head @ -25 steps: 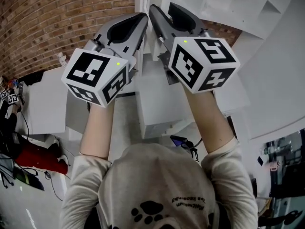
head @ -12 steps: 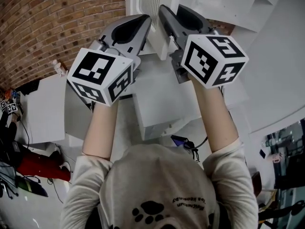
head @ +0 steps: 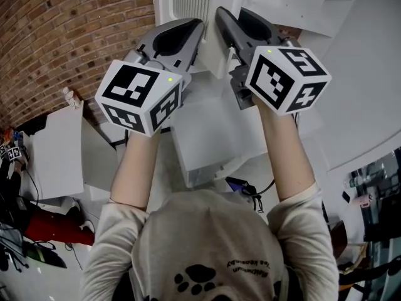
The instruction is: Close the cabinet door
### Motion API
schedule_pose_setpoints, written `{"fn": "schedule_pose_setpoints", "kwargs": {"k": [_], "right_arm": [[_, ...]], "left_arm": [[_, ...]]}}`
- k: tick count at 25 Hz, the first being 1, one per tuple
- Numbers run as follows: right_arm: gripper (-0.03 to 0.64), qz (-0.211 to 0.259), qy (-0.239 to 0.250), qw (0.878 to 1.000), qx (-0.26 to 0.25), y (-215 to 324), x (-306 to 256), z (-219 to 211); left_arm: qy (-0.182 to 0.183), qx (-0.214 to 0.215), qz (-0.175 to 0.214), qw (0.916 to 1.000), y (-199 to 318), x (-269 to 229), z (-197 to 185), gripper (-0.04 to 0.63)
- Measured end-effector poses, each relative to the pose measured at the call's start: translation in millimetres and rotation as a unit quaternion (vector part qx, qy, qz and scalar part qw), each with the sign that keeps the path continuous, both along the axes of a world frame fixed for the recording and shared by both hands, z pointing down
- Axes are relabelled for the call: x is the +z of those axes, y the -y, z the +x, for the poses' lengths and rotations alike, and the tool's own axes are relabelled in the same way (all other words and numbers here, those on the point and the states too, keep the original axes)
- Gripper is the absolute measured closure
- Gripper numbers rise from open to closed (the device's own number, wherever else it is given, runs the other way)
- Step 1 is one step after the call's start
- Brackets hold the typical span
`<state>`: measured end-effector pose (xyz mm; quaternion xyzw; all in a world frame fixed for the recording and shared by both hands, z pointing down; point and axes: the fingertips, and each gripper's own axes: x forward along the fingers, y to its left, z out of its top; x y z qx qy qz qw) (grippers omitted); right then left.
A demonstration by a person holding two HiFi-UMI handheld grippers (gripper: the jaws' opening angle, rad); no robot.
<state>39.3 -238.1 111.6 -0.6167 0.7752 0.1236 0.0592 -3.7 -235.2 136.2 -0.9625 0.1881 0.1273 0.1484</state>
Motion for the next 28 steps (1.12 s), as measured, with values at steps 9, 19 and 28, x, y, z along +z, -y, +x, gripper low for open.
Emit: {"fn": "schedule_pose_setpoints", "kwargs": {"k": [9,19,28], "right_arm": [[0.532,0.006,0.016,1.000,-0.022,3.2,-1.3,34.0],[0.531,-0.006,0.027,0.996,-0.090,27.5,0.5,92.0],[0.529,-0.006,0.035,0.989,-0.147,51.5,3.4,137.5]], "left_arm": [[0.007,0.001,0.004,1.0000,6.7,3.5,26.8,0.588],[-0.007,-0.029,-0.006,0.9995,41.9,6.6,82.9,0.588],[-0.001,-0.068,-0.003,0.9977,65.2,10.5,122.2,0.588]]}}
